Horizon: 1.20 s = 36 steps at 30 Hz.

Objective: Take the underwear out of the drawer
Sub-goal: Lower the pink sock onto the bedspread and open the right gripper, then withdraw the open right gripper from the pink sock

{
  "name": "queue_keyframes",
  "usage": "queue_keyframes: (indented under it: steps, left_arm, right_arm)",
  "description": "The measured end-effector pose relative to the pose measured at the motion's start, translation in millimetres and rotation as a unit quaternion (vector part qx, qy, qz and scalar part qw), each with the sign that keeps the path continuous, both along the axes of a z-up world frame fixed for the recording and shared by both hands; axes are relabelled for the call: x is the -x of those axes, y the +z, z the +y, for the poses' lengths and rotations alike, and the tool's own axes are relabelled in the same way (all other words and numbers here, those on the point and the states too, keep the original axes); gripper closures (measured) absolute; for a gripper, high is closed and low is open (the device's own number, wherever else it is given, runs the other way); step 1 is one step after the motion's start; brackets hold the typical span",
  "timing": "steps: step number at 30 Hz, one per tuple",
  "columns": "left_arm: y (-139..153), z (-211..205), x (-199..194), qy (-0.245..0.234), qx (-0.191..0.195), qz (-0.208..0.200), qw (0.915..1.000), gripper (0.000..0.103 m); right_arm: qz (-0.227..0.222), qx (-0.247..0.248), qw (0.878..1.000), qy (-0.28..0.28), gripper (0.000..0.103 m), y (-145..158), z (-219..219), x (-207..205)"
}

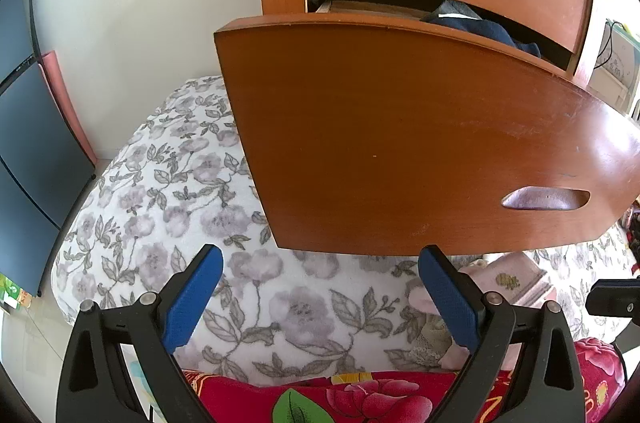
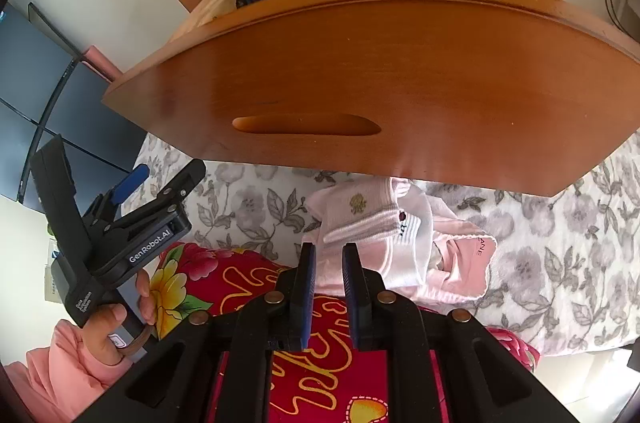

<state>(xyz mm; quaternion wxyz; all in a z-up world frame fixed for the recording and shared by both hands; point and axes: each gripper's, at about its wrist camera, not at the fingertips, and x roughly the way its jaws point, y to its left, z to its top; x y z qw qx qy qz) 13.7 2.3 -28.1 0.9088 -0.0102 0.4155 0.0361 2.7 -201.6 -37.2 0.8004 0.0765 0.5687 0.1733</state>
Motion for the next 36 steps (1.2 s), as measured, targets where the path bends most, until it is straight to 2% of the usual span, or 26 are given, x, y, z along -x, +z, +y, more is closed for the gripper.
queue_keyframes:
  steps: [6, 13, 15, 17, 19, 21, 26, 35, 36]
  left_arm:
    - [0, 0, 0, 0.0, 0.0, 0.0, 1.0, 0.005]
    - [-1, 0, 0, 0.001, 0.001, 0.0, 1.0, 0.005]
    - [-1, 0, 0, 0.001, 0.001, 0.0, 1.0, 0.005]
    - [-1, 0, 0, 0.0, 0.001, 0.0, 1.0, 0.005]
    - [-1, 0, 0, 0.001, 0.001, 0.0, 1.0, 0.005]
    - [-1, 0, 0, 0.001, 0.001, 0.001, 1.0, 0.005]
    - [-1, 0, 0, 0.001, 0.001, 0.001, 1.0, 0.005]
    - [-1, 0, 1, 0.001, 0.002, 0.002, 1.0, 0.005]
    - [-2, 0, 1, 0.001, 0.002, 0.002, 1.0, 0.005]
  right_arm:
    - [-0.002, 0.008, 1.0, -0.007, 0.087, 2, -2, 0]
    - [-0.014, 0.018, 1.0, -0.017, 0.081, 8, -6, -1]
    - [-0.018, 0.021, 0.999, -0.02, 0.073, 9, -7, -1]
    - [-0.022, 0.028, 0.999, -0.021, 0.057, 10, -7, -1]
    - [-0.027, 0.035, 0.999, -0.022, 0.047, 12, -7, 0]
    - [-0.03, 0.037, 0.999, -0.022, 0.046, 13, -7, 0]
    - [-0.039, 0.046, 0.998, -0.022, 0.028, 15, -6, 0]
    - [-0.05, 0.055, 0.997, -0.036, 0.001, 16, -14, -2]
    - [-0.053, 0.056, 0.996, -0.038, 0.0, 16, -15, -2]
